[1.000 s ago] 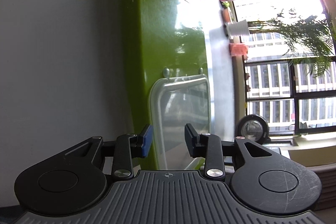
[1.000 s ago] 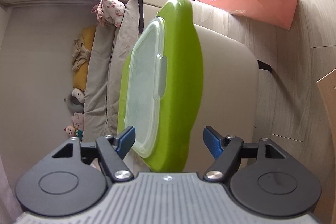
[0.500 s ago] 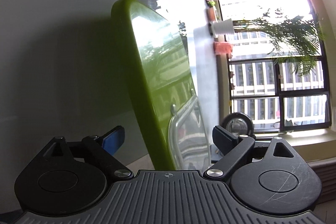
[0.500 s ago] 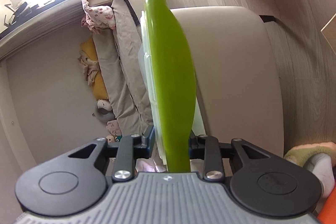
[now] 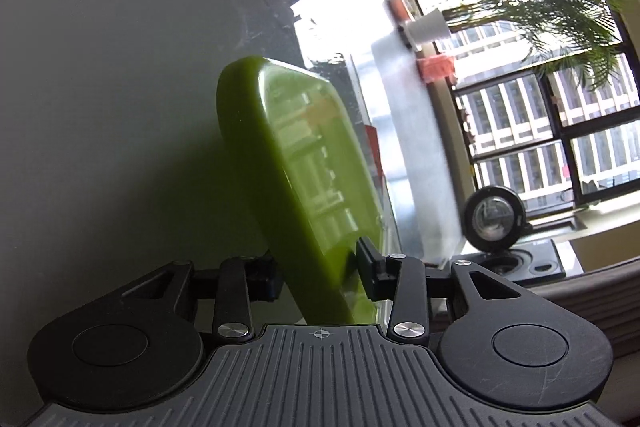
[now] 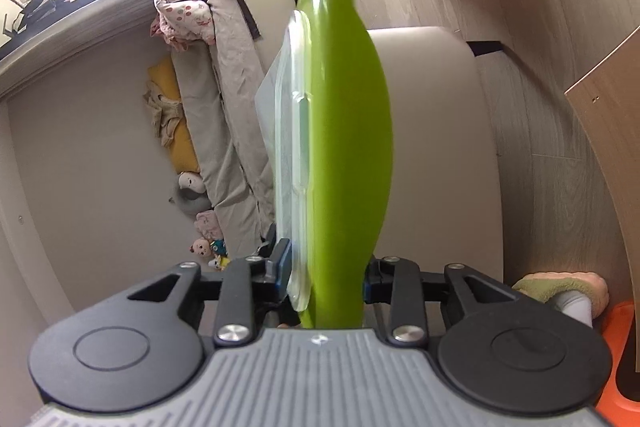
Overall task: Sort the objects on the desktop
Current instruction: 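Lift the lid with both tools and carry it over the bin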
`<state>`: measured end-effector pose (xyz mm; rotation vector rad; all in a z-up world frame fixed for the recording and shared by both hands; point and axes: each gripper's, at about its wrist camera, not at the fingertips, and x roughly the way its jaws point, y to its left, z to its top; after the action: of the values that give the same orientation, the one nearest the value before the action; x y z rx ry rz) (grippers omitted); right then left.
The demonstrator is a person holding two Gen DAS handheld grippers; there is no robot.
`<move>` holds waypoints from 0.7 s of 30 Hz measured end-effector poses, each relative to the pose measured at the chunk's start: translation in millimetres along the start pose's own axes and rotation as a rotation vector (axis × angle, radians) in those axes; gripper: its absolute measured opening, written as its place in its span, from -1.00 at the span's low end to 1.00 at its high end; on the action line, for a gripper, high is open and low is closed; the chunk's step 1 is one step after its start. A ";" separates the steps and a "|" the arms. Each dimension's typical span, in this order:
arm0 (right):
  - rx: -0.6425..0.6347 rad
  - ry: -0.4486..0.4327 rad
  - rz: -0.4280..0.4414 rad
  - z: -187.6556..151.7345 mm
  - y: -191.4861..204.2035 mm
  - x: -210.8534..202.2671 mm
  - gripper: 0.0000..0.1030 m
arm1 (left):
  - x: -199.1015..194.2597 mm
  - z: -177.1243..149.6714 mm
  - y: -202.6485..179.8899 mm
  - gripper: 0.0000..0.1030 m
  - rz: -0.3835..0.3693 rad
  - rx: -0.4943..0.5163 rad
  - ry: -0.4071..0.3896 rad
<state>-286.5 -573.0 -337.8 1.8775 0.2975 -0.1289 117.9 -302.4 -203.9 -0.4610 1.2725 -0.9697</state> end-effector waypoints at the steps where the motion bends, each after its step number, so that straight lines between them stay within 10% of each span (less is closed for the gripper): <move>1: 0.005 -0.004 0.004 0.4 0.4 0.6 -0.26 | -8.3 -0.4 -12.0 -0.31 0.007 0.043 -0.025; 10: -0.162 -0.060 0.090 -11.7 73.7 -2.1 -0.31 | -91.5 9.5 -82.5 -0.40 -0.016 0.223 -0.182; 21: -0.428 0.119 0.186 -71.3 193.6 66.3 -0.31 | -256.8 26.9 -72.9 -0.40 -0.079 0.245 -0.473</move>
<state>-175.1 -553.6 -153.1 1.4796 0.2107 0.1634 120.4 -139.4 9.3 -0.5143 0.7052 -0.9950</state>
